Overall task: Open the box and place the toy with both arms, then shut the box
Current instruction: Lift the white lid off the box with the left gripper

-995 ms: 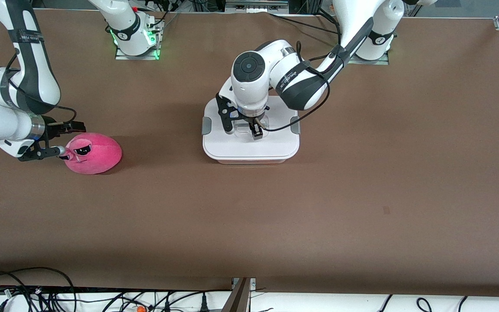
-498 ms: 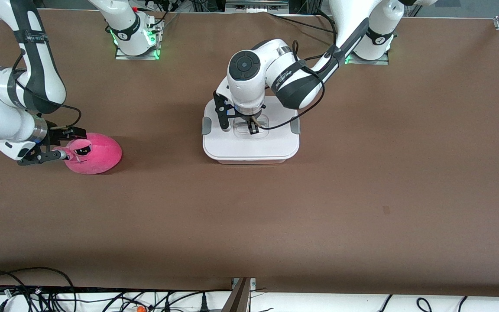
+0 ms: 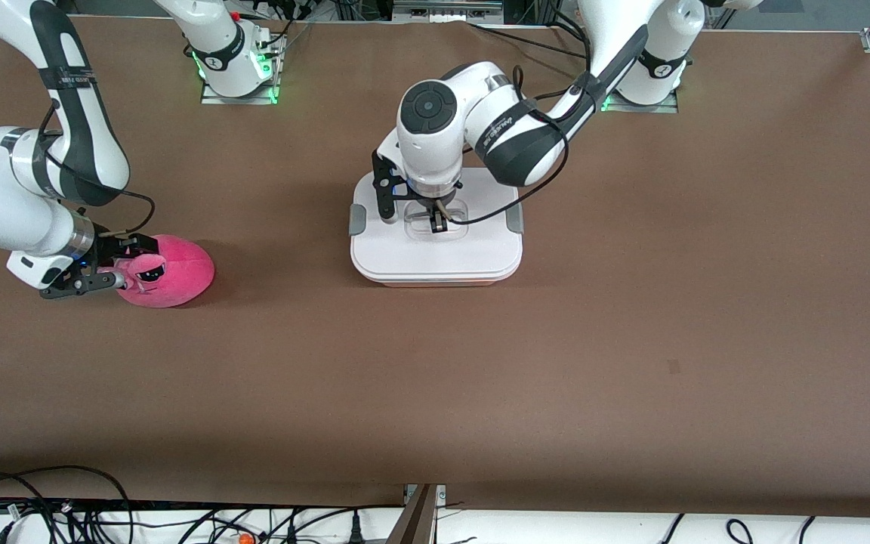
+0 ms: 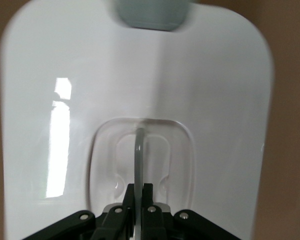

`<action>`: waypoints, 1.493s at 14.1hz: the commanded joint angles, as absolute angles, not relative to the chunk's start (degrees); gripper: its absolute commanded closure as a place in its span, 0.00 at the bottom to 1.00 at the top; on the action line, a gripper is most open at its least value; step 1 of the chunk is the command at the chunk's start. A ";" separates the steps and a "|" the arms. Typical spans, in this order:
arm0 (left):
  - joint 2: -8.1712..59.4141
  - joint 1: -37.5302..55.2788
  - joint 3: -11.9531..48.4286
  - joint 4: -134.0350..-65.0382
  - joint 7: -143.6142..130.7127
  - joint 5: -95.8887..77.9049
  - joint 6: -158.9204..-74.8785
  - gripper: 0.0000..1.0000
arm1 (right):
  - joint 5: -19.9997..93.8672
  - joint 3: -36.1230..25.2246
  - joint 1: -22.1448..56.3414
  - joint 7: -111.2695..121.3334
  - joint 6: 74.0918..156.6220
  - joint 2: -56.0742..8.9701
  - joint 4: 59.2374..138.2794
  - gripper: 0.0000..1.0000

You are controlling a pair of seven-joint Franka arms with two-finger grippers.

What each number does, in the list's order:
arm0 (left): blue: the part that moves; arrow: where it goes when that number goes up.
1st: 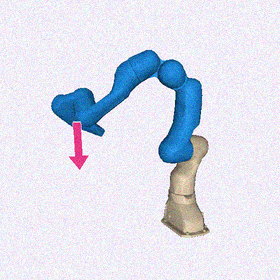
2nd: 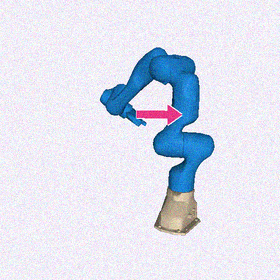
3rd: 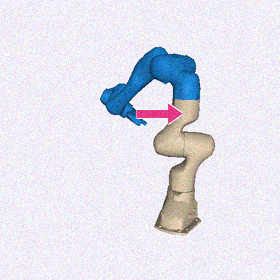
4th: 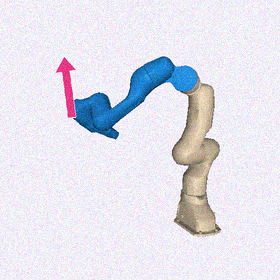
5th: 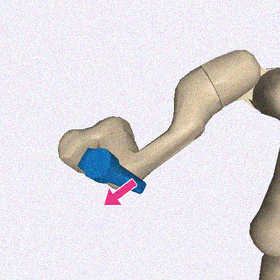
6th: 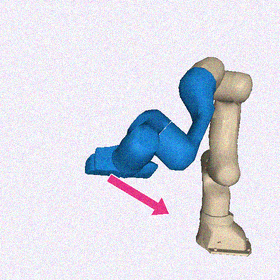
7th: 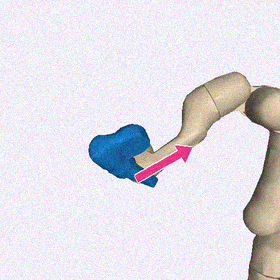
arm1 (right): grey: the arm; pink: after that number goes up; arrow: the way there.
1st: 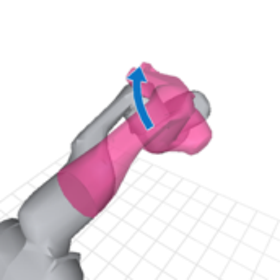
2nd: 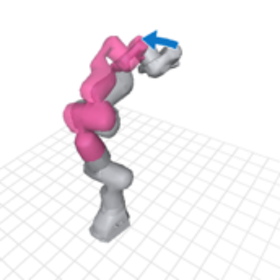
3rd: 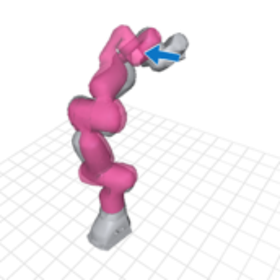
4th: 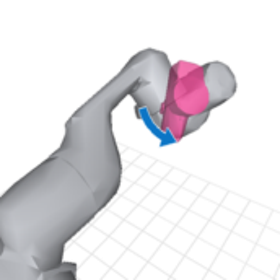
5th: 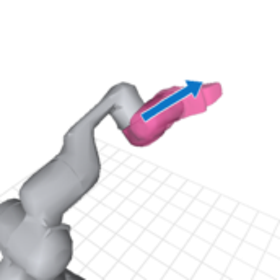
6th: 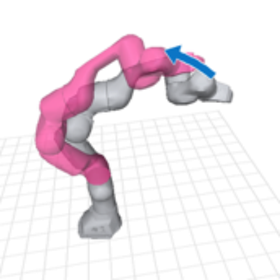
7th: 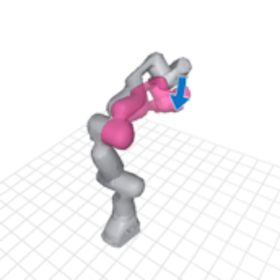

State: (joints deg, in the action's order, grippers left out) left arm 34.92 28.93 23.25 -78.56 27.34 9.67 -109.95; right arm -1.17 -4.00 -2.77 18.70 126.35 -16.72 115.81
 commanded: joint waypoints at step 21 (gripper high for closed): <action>20.04 -9.04 22.32 -77.52 70.22 11.27 -76.29 1.00 | 2.46 -1.85 22.38 17.76 94.58 -17.93 85.97 1.00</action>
